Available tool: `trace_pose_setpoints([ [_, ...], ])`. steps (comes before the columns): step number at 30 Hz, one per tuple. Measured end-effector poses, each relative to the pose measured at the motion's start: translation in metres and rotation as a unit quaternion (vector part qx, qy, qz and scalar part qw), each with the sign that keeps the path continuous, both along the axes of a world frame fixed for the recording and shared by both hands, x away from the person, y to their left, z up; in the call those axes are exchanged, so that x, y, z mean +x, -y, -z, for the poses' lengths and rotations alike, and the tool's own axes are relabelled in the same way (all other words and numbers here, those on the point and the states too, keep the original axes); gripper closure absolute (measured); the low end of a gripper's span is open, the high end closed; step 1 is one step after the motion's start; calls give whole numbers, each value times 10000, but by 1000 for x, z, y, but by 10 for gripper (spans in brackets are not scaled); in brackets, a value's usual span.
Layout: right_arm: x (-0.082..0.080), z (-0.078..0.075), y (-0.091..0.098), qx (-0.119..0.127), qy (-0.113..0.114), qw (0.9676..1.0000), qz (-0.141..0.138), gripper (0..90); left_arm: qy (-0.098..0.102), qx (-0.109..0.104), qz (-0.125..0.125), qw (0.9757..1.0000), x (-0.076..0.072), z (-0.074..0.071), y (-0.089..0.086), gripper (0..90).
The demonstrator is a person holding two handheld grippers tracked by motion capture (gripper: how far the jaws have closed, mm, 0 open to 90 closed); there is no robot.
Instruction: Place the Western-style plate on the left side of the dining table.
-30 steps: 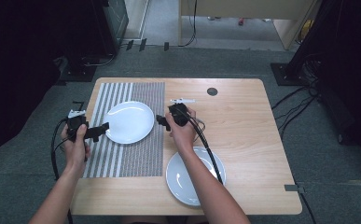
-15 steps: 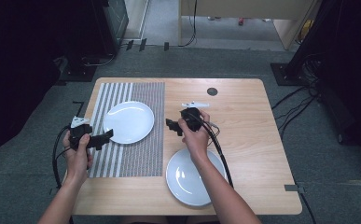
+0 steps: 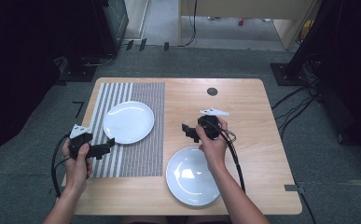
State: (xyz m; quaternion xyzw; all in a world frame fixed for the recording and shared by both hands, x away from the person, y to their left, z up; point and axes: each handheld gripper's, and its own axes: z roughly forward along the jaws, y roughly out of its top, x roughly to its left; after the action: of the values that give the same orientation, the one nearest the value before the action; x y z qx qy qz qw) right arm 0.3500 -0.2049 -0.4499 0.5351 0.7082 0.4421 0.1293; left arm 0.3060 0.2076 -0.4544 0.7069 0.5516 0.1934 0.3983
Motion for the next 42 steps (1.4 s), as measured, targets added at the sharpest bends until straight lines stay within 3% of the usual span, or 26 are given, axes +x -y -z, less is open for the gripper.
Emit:
trace_pose_setpoints([
  [23, -54, 14, 76, 71, 54, 9994, 344, 253, -45, -47, 95, 9999, -37, 15, 5, 33],
  [42, -95, 29, 147, 56, 62, 9959, 901, 244, -227, 44, -159, 9996, -59, 42, -19, 33],
])
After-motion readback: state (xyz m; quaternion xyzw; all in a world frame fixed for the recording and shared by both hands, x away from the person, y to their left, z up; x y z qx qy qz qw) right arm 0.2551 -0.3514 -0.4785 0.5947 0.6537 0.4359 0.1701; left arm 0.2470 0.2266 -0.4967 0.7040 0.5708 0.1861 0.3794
